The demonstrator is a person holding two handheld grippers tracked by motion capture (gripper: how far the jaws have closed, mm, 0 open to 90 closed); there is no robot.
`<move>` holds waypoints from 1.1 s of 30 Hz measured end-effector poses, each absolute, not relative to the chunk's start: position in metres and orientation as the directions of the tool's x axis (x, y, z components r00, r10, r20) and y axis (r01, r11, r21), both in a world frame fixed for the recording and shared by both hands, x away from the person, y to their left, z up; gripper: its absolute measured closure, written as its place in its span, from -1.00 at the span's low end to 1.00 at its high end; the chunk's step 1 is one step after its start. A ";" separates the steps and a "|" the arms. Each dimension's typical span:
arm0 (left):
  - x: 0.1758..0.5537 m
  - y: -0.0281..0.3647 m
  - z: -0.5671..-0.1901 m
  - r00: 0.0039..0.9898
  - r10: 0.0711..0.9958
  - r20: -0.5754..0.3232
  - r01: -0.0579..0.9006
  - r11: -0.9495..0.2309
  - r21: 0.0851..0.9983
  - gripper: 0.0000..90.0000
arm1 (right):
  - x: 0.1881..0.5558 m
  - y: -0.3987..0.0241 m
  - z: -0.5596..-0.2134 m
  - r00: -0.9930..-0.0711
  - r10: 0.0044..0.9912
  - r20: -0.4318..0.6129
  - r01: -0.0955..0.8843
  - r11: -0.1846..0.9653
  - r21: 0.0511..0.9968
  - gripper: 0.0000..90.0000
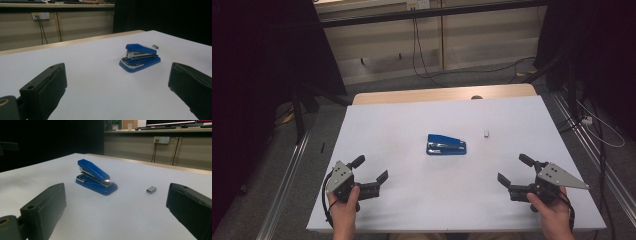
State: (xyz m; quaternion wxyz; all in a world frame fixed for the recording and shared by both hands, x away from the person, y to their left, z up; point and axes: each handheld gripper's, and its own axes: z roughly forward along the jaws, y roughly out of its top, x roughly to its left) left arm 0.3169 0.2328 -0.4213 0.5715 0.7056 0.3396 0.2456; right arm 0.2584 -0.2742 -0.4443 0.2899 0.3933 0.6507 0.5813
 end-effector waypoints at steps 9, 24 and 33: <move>0.322 0.234 -0.418 0.652 0.757 -0.040 0.192 -0.115 0.975 -0.96 | 0.261 -0.270 -0.445 -0.528 0.848 0.049 0.179 0.054 0.982 -0.95; 0.348 0.200 -0.414 0.700 0.710 -0.077 0.190 -0.081 0.978 -0.95 | 0.285 -0.260 -0.441 -0.514 0.857 0.018 0.200 0.099 0.975 -0.95; 0.355 0.181 -0.414 0.733 0.678 -0.064 0.187 -0.109 0.976 -0.95 | 0.289 -0.260 -0.437 -0.517 0.856 -0.004 0.191 0.120 0.974 -0.95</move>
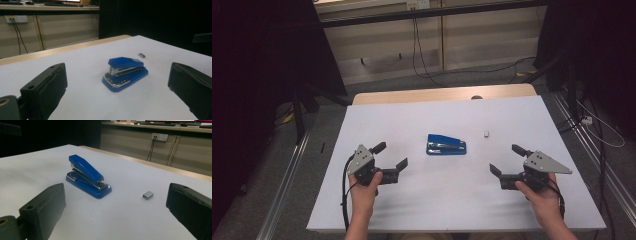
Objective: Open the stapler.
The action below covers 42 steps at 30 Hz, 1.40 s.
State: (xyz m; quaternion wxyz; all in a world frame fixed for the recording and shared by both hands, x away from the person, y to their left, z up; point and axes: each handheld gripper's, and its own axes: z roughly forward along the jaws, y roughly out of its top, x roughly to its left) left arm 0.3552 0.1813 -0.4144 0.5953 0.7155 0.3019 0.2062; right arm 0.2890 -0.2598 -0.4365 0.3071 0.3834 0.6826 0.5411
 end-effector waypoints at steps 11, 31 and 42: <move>0.371 0.155 -0.415 0.731 0.678 -0.078 0.226 -0.134 0.965 -0.94 | 0.301 -0.250 -0.433 -0.533 0.846 0.009 0.194 0.112 0.975 -0.96; 0.409 0.131 -0.425 0.715 0.694 -0.083 0.281 -0.177 0.943 -0.63 | 0.326 -0.228 -0.434 -0.554 0.832 -0.005 0.214 0.149 0.965 -0.95; 0.421 0.122 -0.430 0.730 0.681 -0.046 0.316 -0.278 0.907 0.06 | 0.344 -0.221 -0.432 -0.543 0.840 -0.004 0.232 0.155 0.960 -0.94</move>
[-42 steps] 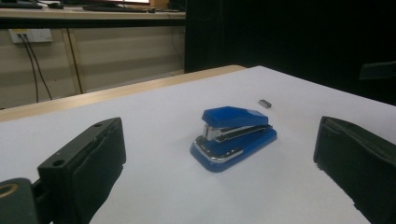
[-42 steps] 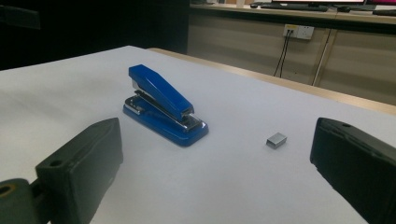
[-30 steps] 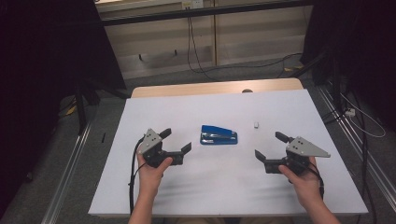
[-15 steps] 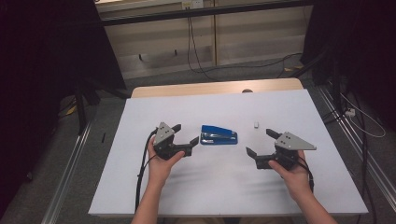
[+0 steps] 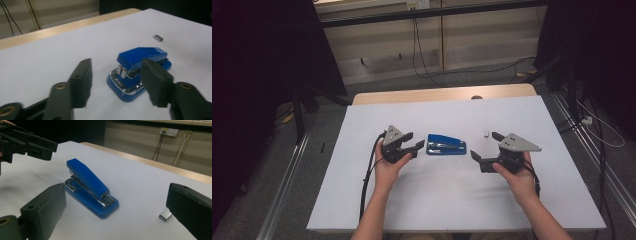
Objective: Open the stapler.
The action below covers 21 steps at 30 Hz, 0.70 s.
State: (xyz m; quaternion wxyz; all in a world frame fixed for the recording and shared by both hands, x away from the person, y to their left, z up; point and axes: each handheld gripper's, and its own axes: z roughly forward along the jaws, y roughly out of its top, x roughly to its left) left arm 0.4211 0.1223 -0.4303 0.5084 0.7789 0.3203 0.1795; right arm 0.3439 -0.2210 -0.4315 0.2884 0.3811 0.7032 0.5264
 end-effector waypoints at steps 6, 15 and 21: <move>0.430 0.115 -0.434 0.720 0.688 -0.091 0.382 -0.283 0.880 0.47 | 0.352 -0.214 -0.431 -0.547 0.837 -0.005 0.235 0.160 0.959 -0.94; 0.439 0.106 -0.443 0.729 0.679 -0.083 0.411 -0.339 0.846 0.72 | 0.362 -0.210 -0.433 -0.536 0.844 0.014 0.255 0.147 0.956 -0.94; 0.444 0.104 -0.446 0.737 0.669 -0.096 0.426 -0.349 0.835 0.81 | 0.366 -0.207 -0.435 -0.535 0.845 0.015 0.269 0.154 0.951 -0.93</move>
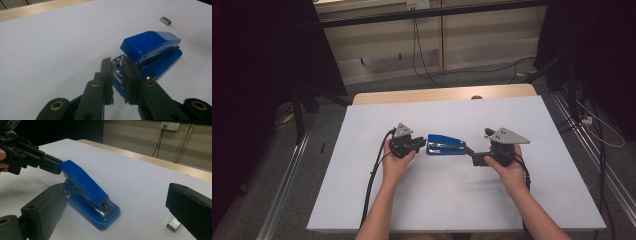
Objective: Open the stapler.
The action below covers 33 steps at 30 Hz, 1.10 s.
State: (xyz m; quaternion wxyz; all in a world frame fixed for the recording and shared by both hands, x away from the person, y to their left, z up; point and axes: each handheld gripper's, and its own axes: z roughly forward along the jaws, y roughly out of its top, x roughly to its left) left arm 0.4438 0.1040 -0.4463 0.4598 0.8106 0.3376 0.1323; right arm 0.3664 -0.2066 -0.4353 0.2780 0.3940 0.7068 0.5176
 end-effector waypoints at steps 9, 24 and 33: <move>0.445 0.099 -0.448 0.762 0.645 -0.063 0.404 -0.397 0.824 0.85 | 0.373 -0.199 -0.440 -0.534 0.845 0.007 0.291 0.176 0.941 -0.93; 0.447 0.100 -0.440 0.763 0.636 -0.120 0.404 -0.323 0.856 0.82 | 0.392 -0.176 -0.440 -0.562 0.827 -0.019 0.311 0.232 0.922 -0.90; 0.447 0.098 -0.439 0.760 0.636 -0.133 0.405 -0.303 0.863 0.82 | 0.401 -0.155 -0.437 -0.599 0.800 -0.026 0.309 0.260 0.915 -0.82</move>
